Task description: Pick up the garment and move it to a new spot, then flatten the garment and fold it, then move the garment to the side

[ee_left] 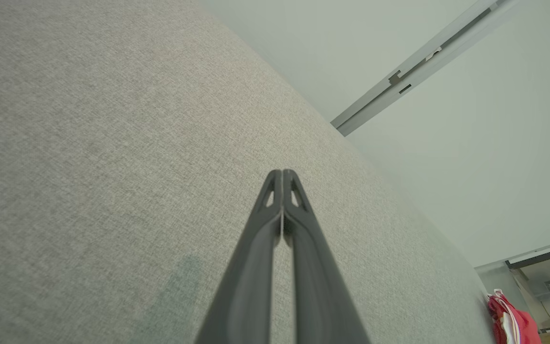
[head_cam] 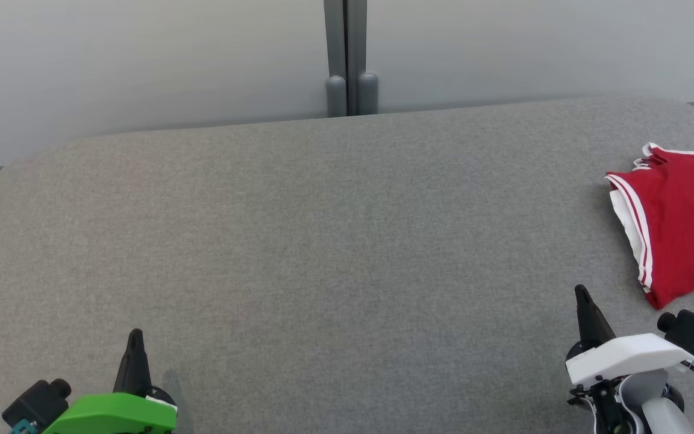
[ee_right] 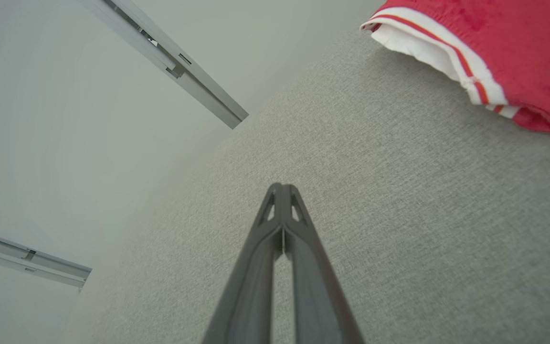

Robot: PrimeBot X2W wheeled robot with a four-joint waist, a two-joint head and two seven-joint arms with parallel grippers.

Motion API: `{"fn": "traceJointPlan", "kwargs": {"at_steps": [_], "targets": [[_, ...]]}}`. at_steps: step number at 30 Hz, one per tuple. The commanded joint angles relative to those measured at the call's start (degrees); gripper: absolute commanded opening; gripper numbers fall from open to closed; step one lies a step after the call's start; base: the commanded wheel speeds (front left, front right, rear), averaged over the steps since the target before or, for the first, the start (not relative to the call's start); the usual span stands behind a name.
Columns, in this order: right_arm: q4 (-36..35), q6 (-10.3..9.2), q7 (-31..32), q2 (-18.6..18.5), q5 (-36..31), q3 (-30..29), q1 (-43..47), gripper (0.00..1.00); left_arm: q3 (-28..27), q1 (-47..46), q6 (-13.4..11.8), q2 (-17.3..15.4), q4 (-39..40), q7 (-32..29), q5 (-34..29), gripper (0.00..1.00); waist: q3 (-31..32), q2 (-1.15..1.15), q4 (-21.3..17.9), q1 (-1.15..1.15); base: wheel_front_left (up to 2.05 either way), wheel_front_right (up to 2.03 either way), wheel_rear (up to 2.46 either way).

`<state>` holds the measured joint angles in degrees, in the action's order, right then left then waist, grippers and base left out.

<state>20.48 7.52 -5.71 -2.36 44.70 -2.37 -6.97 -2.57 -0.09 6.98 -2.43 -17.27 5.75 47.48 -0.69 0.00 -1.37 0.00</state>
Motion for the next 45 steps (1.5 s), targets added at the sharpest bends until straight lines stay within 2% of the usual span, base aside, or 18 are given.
{"fn": "traceJointPlan", "kwargs": {"at_steps": [1, 22, 45], "targets": [[-1.16, 0.0, 0.5, -0.32, 2.04, -0.32, -0.55, 0.0, -0.43, -1.76, -0.23, -0.33, 0.9, -0.37, 2.0, 0.0, 0.01, 0.0, 0.02, 0.0, 0.0, 0.0, 0.0], [-2.76, -0.02, 4.31, -0.44, 16.58, -1.64, -0.41, 0.0, -1.64, -3.43, -0.5, -0.43, 2.22, -4.19, 15.69, 0.0, 0.19, 0.0, 0.34, 0.0, 0.0, 0.0, 0.0], [-4.15, -0.03, 7.71, -0.53, 29.36, -2.77, -0.27, 0.0, -2.66, -4.81, -0.75, -0.53, 3.37, -7.62, 27.63, 0.0, 0.38, 0.0, 0.69, 0.0, 0.0, 0.0, 0.0]]}}
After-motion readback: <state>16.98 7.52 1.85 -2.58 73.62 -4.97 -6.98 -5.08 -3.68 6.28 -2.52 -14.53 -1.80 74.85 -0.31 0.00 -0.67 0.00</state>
